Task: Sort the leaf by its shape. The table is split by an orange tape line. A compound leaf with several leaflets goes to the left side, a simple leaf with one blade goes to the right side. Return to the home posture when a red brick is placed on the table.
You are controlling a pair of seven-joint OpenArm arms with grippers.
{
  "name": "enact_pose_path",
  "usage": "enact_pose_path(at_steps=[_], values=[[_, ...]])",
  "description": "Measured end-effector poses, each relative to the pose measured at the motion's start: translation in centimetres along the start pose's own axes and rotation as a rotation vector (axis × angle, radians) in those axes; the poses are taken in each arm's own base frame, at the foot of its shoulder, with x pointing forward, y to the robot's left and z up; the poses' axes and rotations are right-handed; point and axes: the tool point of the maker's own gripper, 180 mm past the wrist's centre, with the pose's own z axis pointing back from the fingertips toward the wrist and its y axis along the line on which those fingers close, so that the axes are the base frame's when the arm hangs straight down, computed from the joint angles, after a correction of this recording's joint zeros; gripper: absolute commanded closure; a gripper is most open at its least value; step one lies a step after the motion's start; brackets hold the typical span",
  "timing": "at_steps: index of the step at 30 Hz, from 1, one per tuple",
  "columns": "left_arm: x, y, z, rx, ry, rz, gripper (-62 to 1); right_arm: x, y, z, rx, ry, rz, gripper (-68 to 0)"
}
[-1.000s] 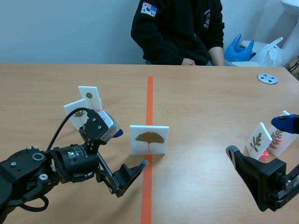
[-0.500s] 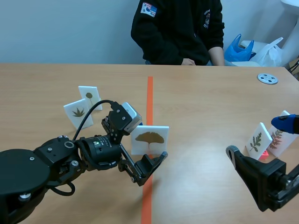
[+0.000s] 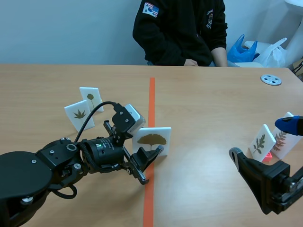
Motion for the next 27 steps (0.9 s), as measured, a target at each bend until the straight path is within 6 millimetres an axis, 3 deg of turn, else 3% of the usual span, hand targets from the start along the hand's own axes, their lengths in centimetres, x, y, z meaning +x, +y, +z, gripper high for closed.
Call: enact_pose_path(at_steps=[5,8,21,27], values=[[0.0,0.0,0.0,0.000,0.000,0.000,-10.2,0.0,0.0,0.0,0.000,0.000,0.000,-67.9],[0.0,0.0,0.0,0.000,0.000,0.000,-5.2,0.0,0.0,0.0,0.000,0.000,0.000,-67.9],[-0.2,0.3,0.9,-0.014,0.040,0.099,-5.1,0.0,0.0,0.0,0.000,0.000,0.000,-67.9],[2.5,0.3,2.9,-0.008,0.032,0.111,-5.1,0.0,0.0,0.0,0.000,0.000,0.000,-67.9]])
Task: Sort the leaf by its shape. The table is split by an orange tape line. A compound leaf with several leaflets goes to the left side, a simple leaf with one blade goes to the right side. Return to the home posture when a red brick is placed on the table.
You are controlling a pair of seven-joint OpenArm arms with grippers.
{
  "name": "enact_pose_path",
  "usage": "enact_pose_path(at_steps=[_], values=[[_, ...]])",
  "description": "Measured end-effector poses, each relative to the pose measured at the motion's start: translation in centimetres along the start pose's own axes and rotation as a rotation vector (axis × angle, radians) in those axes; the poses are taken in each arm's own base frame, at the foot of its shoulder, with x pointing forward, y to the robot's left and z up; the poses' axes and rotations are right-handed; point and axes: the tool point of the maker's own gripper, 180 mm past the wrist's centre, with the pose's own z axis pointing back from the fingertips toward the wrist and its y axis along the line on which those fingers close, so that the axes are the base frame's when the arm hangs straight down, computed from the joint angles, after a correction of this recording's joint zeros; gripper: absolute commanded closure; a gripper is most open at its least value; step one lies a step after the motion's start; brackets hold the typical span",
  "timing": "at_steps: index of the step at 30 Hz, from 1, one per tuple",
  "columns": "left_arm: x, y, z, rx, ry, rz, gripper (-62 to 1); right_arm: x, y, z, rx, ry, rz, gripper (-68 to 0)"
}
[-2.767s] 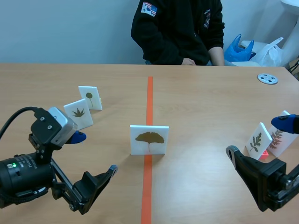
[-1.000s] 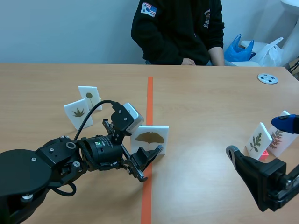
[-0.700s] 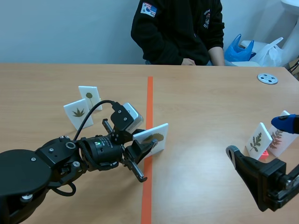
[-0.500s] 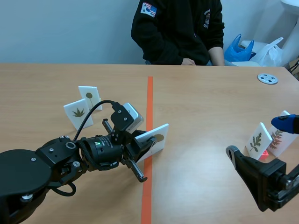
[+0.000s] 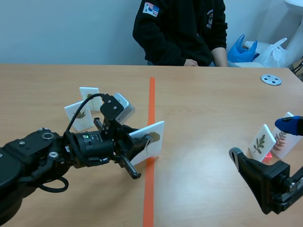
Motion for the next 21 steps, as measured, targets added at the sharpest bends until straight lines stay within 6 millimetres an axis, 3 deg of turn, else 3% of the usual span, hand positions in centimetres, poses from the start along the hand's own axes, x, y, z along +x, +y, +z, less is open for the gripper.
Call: enact_pose_path(at_steps=[8,21], values=[[5.2,-0.1,4.0,0.069,-0.081,0.025,-5.1,0.0,0.0,0.0,0.000,0.000,0.000,-67.9],[7.4,5.3,12.9,0.406,-0.135,0.100,-5.1,0.0,0.0,0.0,0.000,0.000,0.000,-67.9]])
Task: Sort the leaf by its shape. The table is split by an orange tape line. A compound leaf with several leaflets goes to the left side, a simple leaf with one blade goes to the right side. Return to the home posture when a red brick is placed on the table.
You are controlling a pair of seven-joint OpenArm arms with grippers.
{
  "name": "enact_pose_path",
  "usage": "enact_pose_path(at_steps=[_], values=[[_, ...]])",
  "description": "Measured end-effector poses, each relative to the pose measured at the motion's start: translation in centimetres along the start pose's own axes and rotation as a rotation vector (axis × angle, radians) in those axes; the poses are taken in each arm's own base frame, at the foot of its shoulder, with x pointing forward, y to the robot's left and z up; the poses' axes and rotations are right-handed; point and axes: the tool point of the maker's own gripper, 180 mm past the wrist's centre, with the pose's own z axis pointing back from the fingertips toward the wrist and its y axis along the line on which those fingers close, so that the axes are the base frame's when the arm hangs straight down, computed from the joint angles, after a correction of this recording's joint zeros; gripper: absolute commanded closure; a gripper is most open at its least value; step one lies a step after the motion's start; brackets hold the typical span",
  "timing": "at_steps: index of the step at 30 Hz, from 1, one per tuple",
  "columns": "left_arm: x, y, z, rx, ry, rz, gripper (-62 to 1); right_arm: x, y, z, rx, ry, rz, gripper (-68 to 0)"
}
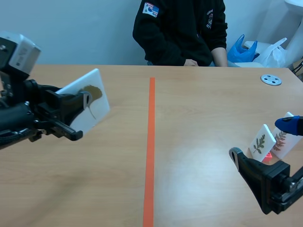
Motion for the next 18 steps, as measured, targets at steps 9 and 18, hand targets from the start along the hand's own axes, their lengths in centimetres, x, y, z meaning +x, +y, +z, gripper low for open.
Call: enact_pose_path(at_steps=[9,18], values=[[-0.1,5.1,1.5,0.191,-0.004,0.032,-5.1,0.0,0.0,0.0,0.000,0.000,0.000,-67.9],[-4.0,8.7,1.8,0.305,0.016,0.094,-5.1,0.8,-0.5,-0.4,-0.008,-0.025,0.014,-67.9]])
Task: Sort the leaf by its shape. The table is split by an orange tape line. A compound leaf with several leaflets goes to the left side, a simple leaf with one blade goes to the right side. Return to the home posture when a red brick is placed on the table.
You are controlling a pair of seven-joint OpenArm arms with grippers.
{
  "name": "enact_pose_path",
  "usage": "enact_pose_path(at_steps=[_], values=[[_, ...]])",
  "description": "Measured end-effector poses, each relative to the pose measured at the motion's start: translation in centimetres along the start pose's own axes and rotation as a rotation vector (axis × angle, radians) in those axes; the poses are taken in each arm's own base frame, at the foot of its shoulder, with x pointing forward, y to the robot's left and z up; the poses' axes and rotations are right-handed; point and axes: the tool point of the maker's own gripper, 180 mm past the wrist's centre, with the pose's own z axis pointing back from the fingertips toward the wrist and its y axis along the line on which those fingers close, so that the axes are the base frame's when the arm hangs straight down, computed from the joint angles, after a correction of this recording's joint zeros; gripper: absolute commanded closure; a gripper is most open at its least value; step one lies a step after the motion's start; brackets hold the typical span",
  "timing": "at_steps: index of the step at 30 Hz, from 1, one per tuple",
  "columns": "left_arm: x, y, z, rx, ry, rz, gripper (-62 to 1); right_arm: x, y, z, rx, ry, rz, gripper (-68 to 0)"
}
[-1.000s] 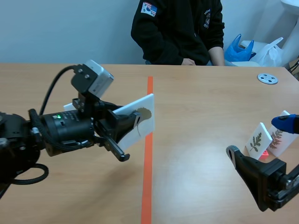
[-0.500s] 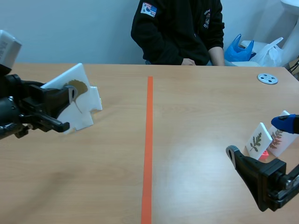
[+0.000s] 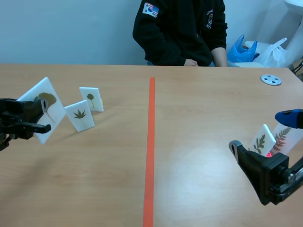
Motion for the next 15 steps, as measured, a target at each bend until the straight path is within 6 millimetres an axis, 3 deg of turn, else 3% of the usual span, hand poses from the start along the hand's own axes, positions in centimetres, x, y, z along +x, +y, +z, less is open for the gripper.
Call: enact_pose_path(at_steps=[15], values=[[-5.5,6.4,-3.2,0.189,0.017,0.063,-5.1,0.1,0.0,0.0,0.000,-0.003,0.002,-67.9]])
